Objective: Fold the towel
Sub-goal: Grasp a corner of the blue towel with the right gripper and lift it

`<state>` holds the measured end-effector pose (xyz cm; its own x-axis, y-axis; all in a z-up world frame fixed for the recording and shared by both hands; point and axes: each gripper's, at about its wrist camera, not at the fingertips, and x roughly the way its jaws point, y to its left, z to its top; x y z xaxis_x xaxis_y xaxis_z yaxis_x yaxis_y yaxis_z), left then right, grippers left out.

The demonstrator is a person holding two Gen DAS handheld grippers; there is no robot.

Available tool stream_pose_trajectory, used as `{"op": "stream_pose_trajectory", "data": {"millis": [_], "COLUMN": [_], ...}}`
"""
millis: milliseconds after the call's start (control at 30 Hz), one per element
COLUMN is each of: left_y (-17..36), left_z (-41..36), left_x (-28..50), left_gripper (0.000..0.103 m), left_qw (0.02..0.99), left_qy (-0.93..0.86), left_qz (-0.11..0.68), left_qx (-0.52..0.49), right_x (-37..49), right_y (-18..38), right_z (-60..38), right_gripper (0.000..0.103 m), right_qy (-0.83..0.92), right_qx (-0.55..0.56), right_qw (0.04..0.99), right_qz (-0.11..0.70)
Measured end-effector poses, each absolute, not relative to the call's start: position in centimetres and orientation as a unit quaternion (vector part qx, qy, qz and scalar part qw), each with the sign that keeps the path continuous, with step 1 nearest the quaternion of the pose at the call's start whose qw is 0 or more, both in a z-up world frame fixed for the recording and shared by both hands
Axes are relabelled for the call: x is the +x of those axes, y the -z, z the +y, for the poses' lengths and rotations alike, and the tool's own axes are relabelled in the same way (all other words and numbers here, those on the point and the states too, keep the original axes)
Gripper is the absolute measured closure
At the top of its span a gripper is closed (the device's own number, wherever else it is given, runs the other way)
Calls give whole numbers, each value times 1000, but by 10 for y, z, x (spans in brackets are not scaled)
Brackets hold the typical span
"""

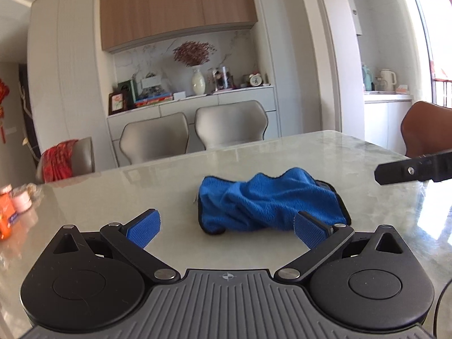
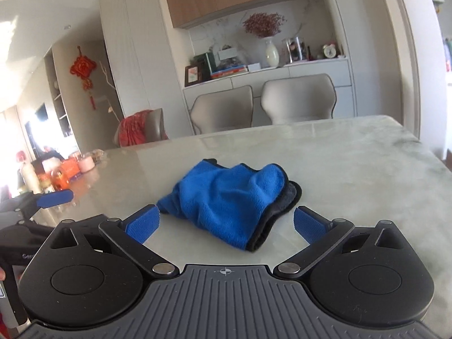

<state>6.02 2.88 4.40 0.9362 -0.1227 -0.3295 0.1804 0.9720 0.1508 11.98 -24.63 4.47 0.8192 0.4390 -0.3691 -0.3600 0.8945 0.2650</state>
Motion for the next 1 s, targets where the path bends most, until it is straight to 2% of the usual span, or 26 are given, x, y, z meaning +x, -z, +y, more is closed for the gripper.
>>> {"op": "stream_pose_trajectory", "data": {"millis": [100,200,267,367,733,900,1000], "left_y": [-44,-39,-36,-29,-10,-7,-6], "left_z": [33,38,41,50,86,94,93], "left_x": [78,95,102,112,130,129,130], "left_gripper": [0,0,0,0,0,0,0], "left_qw": [979,977,976,976,960,958,955], "left_qy": [96,113,122,134,181,194,202], "left_qz": [161,165,165,163,200,195,198], "left_qx": [84,77,70,47,-70,-86,-90], "right_x": [153,188,216,259,339,359,360], "right_y": [-47,-46,-44,-37,-9,0,3], "right_z": [-255,-261,-259,-251,-238,-234,-232], "right_gripper": [1,11,40,53,53,48,53], "right_qy": [-217,-227,-238,-245,-258,-269,-275], "right_qx": [101,118,109,79,71,92,102], "right_qw": [948,941,935,927,901,882,881], "right_qz": [211,221,238,271,341,377,370]}}
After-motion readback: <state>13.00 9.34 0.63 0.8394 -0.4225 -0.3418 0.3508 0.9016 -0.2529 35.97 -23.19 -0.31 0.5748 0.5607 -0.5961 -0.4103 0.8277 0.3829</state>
